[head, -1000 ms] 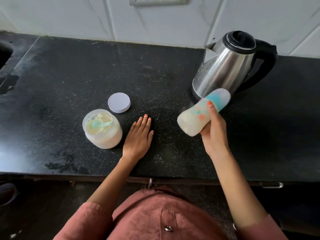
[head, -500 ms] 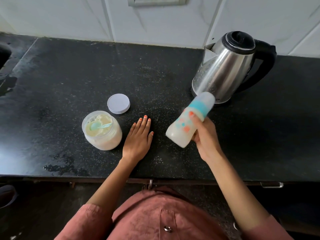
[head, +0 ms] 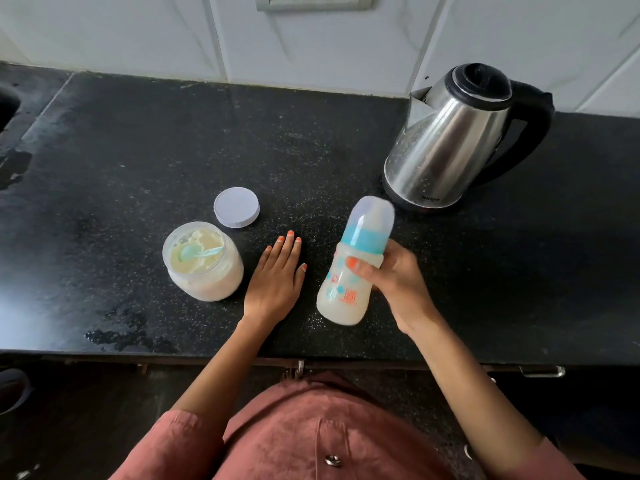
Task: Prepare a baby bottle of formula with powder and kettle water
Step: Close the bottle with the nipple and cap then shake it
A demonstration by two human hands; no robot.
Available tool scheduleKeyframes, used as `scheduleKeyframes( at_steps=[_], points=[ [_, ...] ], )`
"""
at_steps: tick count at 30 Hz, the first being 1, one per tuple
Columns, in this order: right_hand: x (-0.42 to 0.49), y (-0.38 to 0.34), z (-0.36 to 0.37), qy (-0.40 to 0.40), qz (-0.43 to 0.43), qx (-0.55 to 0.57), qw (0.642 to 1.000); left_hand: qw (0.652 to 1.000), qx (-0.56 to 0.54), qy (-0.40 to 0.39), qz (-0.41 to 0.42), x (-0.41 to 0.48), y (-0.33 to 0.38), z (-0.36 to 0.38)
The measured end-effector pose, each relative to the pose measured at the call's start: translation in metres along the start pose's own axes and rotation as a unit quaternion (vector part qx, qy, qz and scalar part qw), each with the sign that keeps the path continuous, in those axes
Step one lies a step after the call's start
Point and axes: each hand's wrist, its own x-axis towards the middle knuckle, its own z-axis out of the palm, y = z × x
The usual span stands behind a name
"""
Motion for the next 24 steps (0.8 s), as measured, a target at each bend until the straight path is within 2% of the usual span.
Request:
scheduleKeyframes(
  at_steps=[2, 4, 5, 6, 8, 10, 11, 15, 17, 19, 21, 22, 24],
  points=[
    [0.009, -0.008, -0.002, 0.069, -0.001, 0.102, 0.992, 1.0, 0.007, 0.004, 0.006, -0.001, 0.0, 0.0],
    [0.016, -0.012, -0.004, 0.146, 0.001, 0.213, 0.966, 1.0, 0.007, 0.008, 0.009, -0.002, 0.0, 0.001],
    [0.016, -0.011, -0.002, 0.151, 0.0, 0.222, 0.963, 1.0, 0.007, 0.006, 0.009, -0.002, 0.0, 0.001],
    [0.013, -0.01, 0.001, 0.125, 0.001, 0.196, 0.973, 1.0, 0.008, 0.008, 0.009, -0.002, 0.0, 0.001],
    [0.003, -0.002, 0.005, 0.032, 0.004, 0.076, 0.997, 1.0, 0.006, 0.006, 0.003, -0.001, 0.0, 0.001],
    [-0.005, 0.003, 0.006, -0.029, 0.002, 0.002, 1.0, 1.0, 0.005, -0.004, -0.002, 0.0, 0.0, 0.0],
    [-0.005, 0.003, 0.004, -0.022, -0.002, 0.01, 1.0, 1.0, 0.006, -0.001, -0.002, 0.0, 0.0, 0.001],
    [0.008, -0.005, -0.003, 0.121, 0.011, 0.192, 0.974, 1.0, 0.012, 0.008, 0.011, -0.001, 0.0, 0.001],
    [0.006, -0.002, 0.0, 0.102, 0.012, 0.148, 0.984, 1.0, 0.009, 0.007, 0.01, -0.001, -0.001, 0.002],
    [-0.002, 0.001, 0.004, 0.02, 0.014, 0.03, 0.999, 1.0, 0.011, 0.008, 0.008, -0.001, -0.001, 0.002],
    [-0.006, -0.001, 0.003, -0.031, 0.005, -0.023, 0.999, 1.0, 0.013, 0.003, 0.006, 0.0, -0.001, 0.001],
    [-0.004, -0.003, 0.002, -0.015, -0.001, 0.001, 1.0, 1.0, 0.011, 0.006, 0.004, 0.0, 0.0, 0.0],
    [0.004, -0.009, 0.001, 0.081, 0.014, 0.132, 0.988, 1.0, 0.006, 0.007, 0.004, -0.001, 0.0, -0.001]
  ],
)
